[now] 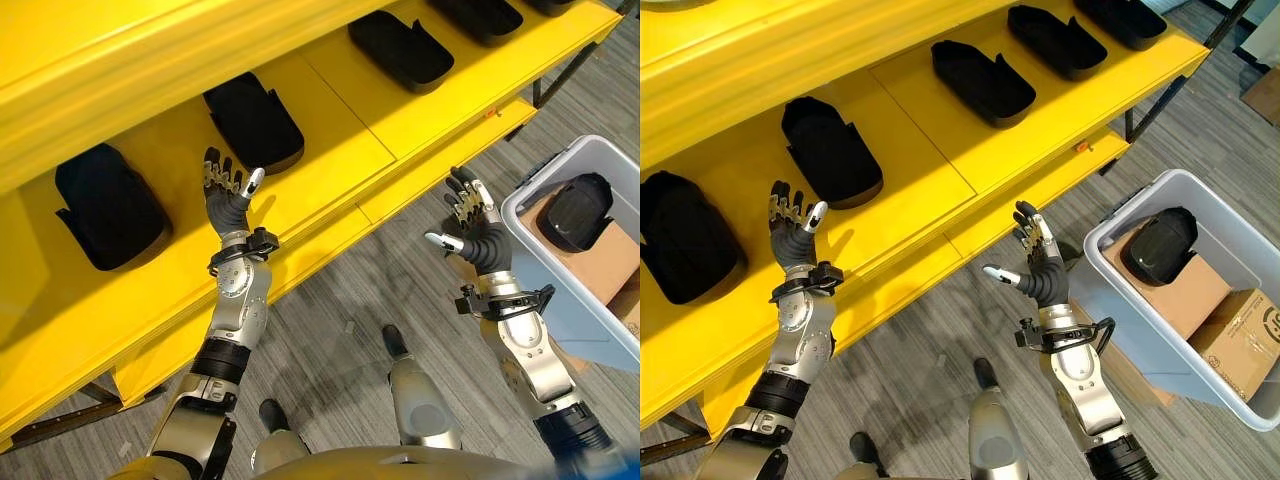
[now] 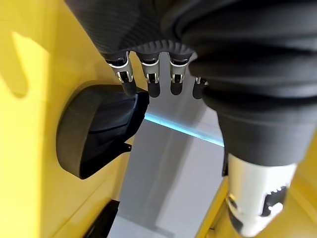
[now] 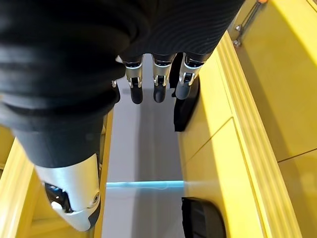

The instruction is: Move parts from the plastic box to the shelf.

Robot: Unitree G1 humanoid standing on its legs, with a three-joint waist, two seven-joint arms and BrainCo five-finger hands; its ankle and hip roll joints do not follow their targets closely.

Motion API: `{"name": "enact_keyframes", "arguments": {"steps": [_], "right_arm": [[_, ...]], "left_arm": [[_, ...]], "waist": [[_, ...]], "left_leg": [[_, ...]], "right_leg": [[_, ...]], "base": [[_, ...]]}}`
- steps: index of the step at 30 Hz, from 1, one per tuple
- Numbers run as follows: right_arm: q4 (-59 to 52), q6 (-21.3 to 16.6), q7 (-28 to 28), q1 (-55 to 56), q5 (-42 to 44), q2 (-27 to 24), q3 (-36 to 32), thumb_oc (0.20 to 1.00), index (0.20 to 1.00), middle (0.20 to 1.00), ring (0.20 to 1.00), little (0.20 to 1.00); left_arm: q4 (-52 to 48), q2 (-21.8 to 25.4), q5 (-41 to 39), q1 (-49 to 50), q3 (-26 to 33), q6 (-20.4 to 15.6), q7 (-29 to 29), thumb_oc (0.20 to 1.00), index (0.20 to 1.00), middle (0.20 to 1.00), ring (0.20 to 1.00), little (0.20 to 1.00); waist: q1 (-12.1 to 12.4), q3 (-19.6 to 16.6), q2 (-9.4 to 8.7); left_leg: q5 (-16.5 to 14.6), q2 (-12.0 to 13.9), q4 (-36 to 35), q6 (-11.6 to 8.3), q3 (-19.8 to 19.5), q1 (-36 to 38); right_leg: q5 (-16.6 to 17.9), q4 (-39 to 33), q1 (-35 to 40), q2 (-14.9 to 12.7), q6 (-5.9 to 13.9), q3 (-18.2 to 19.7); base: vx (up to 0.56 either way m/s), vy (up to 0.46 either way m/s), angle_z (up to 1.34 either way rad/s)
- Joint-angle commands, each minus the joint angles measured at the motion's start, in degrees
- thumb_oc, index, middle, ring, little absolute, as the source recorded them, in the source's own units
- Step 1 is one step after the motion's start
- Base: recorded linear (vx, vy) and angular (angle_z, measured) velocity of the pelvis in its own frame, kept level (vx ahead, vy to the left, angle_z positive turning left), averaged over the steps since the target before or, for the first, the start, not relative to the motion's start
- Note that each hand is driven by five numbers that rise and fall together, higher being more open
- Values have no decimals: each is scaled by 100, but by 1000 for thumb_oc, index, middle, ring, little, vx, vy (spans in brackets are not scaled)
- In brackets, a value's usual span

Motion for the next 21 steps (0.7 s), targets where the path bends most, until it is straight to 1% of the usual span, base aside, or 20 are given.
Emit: {"name": "enact_keyframes", "arguments": {"steps": [1,12,21], "right_arm": [[-537,-453,-65,-84,145,-114,-51,1000,1000,1000,1000,1000],[-669,-509,-55,1,180,-195,-26,1000,1000,1000,1000,1000],[-690,-555,-46,-22,242,-250,-13,1000,1000,1000,1000,1000]], "left_arm": [[303,52,295,-506,294,-399,214,1000,1000,1000,1000,1000],[633,113,376,-643,636,-488,601,1000,1000,1000,1000,1000],[946,167,306,-776,822,-532,768,1000,1000,1000,1000,1000]], "waist": [[35,-163,-120],[4,25,-270],[4,166,-377]], "left_leg": [[558,358,226,-126,-152,53],[533,381,346,-160,-104,-57],[527,400,418,-182,-141,-161]], "right_leg": [[240,543,-289,147,-51,-97],[278,611,-484,206,-58,-14],[289,659,-565,217,-63,-43]], "base": [[-41,-5,-4],[-11,-5,-5],[-3,-3,-1]]}}
